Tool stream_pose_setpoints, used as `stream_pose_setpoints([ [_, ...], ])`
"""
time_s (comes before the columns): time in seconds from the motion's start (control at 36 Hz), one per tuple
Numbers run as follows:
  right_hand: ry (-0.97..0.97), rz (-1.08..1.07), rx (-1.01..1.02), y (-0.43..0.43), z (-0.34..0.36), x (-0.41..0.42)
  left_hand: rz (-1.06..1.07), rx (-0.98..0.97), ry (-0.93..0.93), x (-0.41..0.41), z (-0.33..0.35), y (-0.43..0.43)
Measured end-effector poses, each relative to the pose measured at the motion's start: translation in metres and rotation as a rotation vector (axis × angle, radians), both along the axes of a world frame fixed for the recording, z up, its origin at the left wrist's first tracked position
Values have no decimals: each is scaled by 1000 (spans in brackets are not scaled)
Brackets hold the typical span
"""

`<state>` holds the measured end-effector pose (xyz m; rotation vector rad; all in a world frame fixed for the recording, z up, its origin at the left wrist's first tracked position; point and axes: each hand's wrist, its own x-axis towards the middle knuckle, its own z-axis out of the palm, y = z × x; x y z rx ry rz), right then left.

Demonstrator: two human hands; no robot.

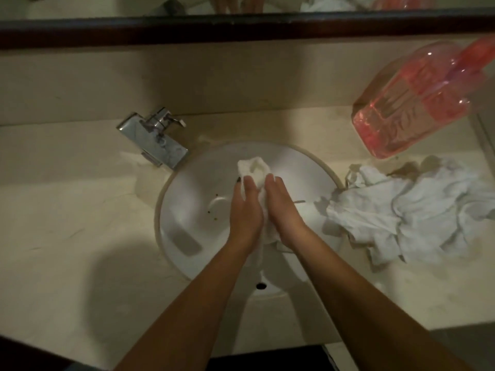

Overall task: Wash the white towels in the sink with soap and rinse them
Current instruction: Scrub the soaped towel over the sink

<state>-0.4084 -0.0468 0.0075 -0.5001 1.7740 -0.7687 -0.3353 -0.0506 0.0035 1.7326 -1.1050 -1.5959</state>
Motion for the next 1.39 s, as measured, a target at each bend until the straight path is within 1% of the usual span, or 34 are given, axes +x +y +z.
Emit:
stream_pose_setpoints([
  [0.06, -18, 16, -49, 17, 13, 15, 69, -12, -68, 4, -1, -11],
  [0.11, -71, 31, -112, 31, 21, 25, 56, 26, -77, 9, -5, -21],
  [0.14, -53, 8, -143, 30, 21, 23, 36, 23, -69, 8, -7, -22],
  [0.19, 68, -78, -130, 13, 13, 10, -37, 2, -55, 1, -1, -14],
  [0.25, 59, -188, -97, -4, 9, -6, -120, -40, -35, -8, 4, -5],
  [0.28, 49, -193, -89, -4, 8, -5, -138, -60, -53, -8, 5, -5],
  [0.33, 33, -161, -90, 11, 15, 10, -67, -43, -128, -4, 5, -18],
  [0.39, -50, -144, -92, 29, 27, 29, 3, -5, -150, 4, 3, -33],
  [0.42, -87, -153, -108, 35, 33, 32, -10, 14, -142, 6, 5, -35],
  [0.44, -75, -178, -117, 33, 34, 29, -35, 33, -127, 6, 9, -32],
  [0.5, 16, -227, -96, 16, 23, 11, -136, 36, -88, 0, 15, -18],
  [0.56, 54, -270, -53, -1, 11, -7, -234, 13, -59, -7, 18, -6],
  [0.58, 73, -241, -75, -3, 9, -8, -237, 1, -65, -7, 19, -7],
  [0.64, 64, -174, -92, 6, 14, 1, -160, 27, -115, -3, 19, -20],
  [0.69, -11, -108, -122, 22, 22, 9, -56, 89, -156, 6, 14, -38],
  [0.75, -41, 9, -173, 31, 27, 1, -43, 123, -148, 13, 14, -49],
  [0.81, 21, -10, -161, 21, 22, -20, -77, 130, -99, 17, 19, -53],
  [0.83, 91, -29, -132, 13, 19, -34, -79, 143, -57, 19, 22, -53],
  [0.92, 417, 13, -9, -1, 10, -64, -82, 167, 52, 24, 34, -48],
  [0.94, 460, 15, -4, 0, 13, -65, -97, 169, 72, 24, 38, -45],
  [0.97, 447, 16, -40, 4, 15, -63, -114, 166, 80, 22, 43, -42],
  [1.0, 387, 33, -114, 10, 22, -56, -140, 164, 91, 19, 50, -39],
  [1.06, 166, 39, -250, 25, 36, -36, -236, 211, 170, 11, 63, -32],
  [1.08, 32, 12, -283, 32, 39, -29, -310, 234, 222, 7, 69, -29],
  [1.11, -43, -29, -305, 37, 38, -24, -388, 248, 257, 4, 73, -26],
  [1.17, -100, -125, -331, 42, 35, -26, -527, 251, 242, 4, 80, -24],
  [1.19, -119, -155, -343, 43, 35, -31, -564, 227, 191, 7, 79, -25],
  [1.25, -226, -202, -329, 43, 41, -36, -609, 133, 52, 15, 78, -34],
  [1.31, -308, -225, -297, 46, 47, -39, -615, -29, -55, 23, 77, -42],
  [1.36, -378, -218, -272, 47, 52, -41, -575, -226, -93, 29, 78, -47],
  [1.39, -437, -223, -268, 48, 57, -44, -545, -295, -64, 32, 75, -47],
])
